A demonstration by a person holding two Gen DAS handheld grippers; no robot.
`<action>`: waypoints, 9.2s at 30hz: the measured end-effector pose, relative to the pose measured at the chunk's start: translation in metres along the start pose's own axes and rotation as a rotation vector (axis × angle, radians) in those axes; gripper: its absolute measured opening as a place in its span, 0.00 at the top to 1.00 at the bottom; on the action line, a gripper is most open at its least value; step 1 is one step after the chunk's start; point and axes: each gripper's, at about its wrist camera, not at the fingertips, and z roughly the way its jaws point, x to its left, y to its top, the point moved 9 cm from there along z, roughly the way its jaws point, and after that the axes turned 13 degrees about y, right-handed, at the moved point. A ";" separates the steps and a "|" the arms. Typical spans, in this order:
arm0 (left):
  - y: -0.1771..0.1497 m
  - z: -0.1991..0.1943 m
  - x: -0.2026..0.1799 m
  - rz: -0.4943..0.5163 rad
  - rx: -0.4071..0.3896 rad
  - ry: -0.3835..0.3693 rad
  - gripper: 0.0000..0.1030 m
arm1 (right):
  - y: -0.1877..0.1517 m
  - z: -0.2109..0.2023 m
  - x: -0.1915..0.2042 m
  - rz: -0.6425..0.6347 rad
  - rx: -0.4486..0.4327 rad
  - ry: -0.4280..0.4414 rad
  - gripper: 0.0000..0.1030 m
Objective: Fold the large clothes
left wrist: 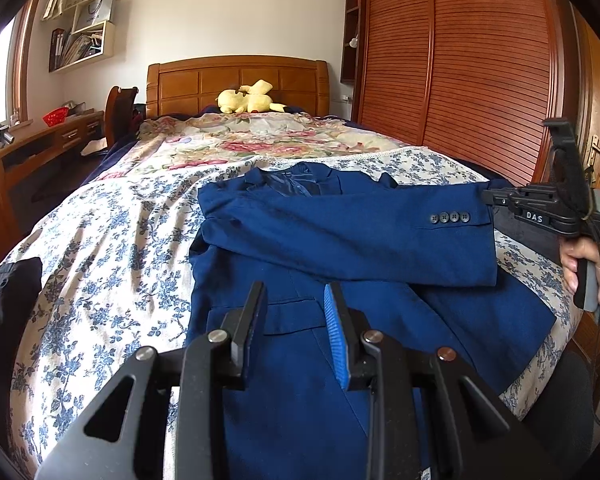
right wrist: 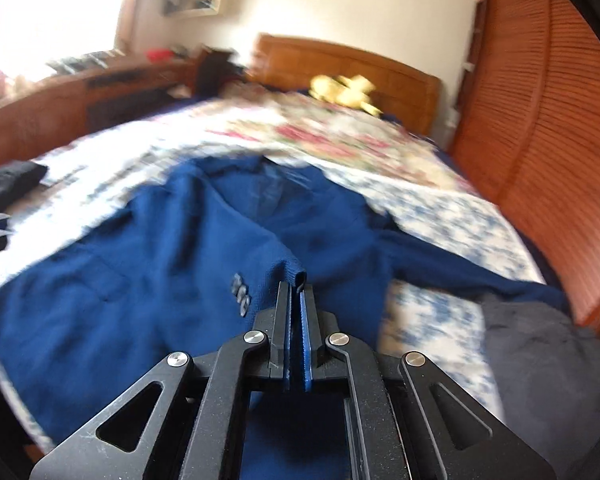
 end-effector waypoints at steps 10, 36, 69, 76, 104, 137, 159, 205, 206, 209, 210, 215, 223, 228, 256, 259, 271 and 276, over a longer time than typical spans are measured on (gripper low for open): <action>-0.001 0.004 -0.005 0.006 0.008 0.000 0.74 | -0.044 0.040 -0.032 0.033 0.119 -0.090 0.97; 0.006 0.055 -0.103 0.096 0.038 -0.042 0.55 | -0.096 0.087 -0.019 0.134 0.177 0.207 0.52; 0.000 0.078 -0.134 0.092 0.102 -0.057 0.50 | -0.037 0.129 -0.246 0.441 0.056 0.029 0.36; 0.000 0.074 -0.137 0.085 0.103 -0.085 0.50 | -0.040 0.156 -0.275 0.590 0.052 0.025 0.36; 0.003 0.057 -0.132 0.102 0.072 -0.104 0.50 | 0.082 0.120 -0.175 0.269 -0.112 0.179 0.99; 0.002 0.055 -0.120 0.089 0.071 -0.087 0.50 | 0.066 0.112 -0.211 0.173 0.072 -0.013 0.42; -0.002 0.063 -0.126 0.106 0.102 -0.102 0.50 | -0.036 0.195 -0.337 0.399 0.417 -0.186 0.41; -0.015 0.048 -0.073 0.068 0.118 -0.067 0.50 | -0.037 0.200 -0.341 0.369 0.506 -0.184 0.36; -0.015 0.049 -0.074 0.069 0.120 -0.066 0.50 | -0.042 0.204 -0.340 0.382 0.522 -0.168 0.35; -0.015 0.050 -0.075 0.075 0.122 -0.066 0.50 | -0.051 0.211 -0.337 0.394 0.527 -0.145 0.35; -0.015 0.051 -0.076 0.077 0.123 -0.067 0.50 | -0.053 0.210 -0.337 0.408 0.514 -0.139 0.35; -0.015 0.048 -0.077 0.086 0.116 -0.066 0.50 | -0.057 0.208 -0.325 0.482 0.463 -0.003 0.90; -0.011 0.042 -0.074 0.079 0.095 -0.063 0.50 | -0.044 0.193 -0.292 0.378 0.415 -0.032 1.00; -0.009 0.039 -0.070 0.079 0.084 -0.057 0.50 | 0.008 0.159 -0.264 0.309 0.267 -0.020 1.00; 0.000 -0.006 0.008 -0.011 -0.012 0.022 0.50 | 0.130 0.003 0.099 -0.167 -0.061 0.386 0.69; 0.000 -0.005 0.009 -0.013 -0.012 0.024 0.50 | 0.098 0.020 0.098 -0.147 -0.019 0.387 0.68; -0.009 0.011 -0.015 0.039 0.030 0.020 0.50 | -0.001 0.067 0.043 0.061 0.021 0.330 0.68; -0.015 0.022 -0.026 0.058 0.057 0.022 0.50 | -0.033 0.084 0.025 0.136 0.040 0.313 0.65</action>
